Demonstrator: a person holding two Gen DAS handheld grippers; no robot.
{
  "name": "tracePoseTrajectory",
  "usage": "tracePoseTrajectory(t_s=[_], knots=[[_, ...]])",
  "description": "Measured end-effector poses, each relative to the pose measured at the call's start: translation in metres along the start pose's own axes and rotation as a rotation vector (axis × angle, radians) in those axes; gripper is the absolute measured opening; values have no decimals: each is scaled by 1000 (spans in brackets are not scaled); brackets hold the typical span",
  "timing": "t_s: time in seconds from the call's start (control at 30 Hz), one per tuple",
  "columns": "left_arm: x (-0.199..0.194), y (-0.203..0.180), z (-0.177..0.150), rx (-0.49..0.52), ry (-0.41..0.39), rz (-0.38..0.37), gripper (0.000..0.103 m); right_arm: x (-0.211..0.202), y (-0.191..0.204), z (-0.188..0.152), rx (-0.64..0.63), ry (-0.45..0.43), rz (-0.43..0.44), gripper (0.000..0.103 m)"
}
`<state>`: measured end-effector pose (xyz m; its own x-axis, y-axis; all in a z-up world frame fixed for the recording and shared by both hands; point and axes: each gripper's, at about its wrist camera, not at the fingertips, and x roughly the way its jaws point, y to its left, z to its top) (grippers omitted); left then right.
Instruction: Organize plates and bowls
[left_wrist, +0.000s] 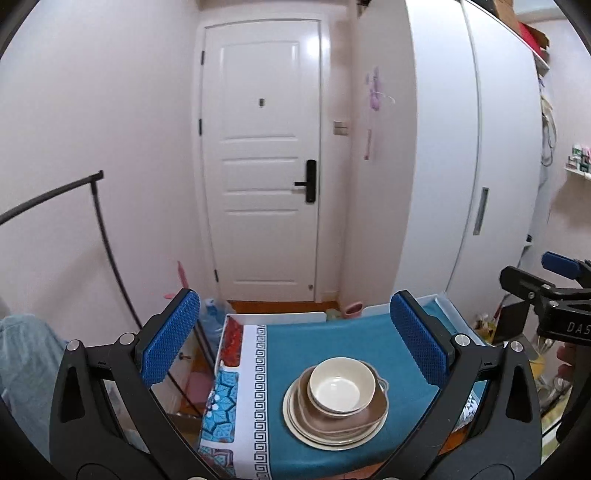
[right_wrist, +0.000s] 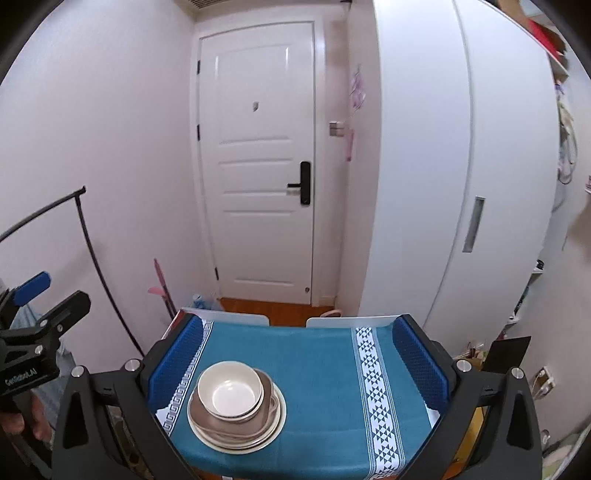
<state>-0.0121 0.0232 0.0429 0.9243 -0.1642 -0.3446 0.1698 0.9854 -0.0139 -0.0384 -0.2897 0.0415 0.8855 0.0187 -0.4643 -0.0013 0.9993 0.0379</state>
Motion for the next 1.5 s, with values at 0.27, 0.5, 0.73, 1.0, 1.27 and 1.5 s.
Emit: tracePoseTrajectory(t_s=[0.27,0.5,0.73,1.0,1.27,1.5], knots=[[-11,5,6,-29,-40,-15,103,-12,3,5,-13,-55,-16,102],[-12,4,8,-17,-53,-1,103,-15,5,6,-9,-70,-27,102],[-12,2,9,-1,-58,2,103,-15,3,6,-7,-72,-28,102],[-13,1,9,4,-72,8,103,-12,6,10,-5,-72,-36,102],[-13,3,10,5,-76,21,103,-11,6,11,-3,-71,-34,102],[-13,3,13,10,-86,32,103,-9,9,8,-1,-74,-30,102]])
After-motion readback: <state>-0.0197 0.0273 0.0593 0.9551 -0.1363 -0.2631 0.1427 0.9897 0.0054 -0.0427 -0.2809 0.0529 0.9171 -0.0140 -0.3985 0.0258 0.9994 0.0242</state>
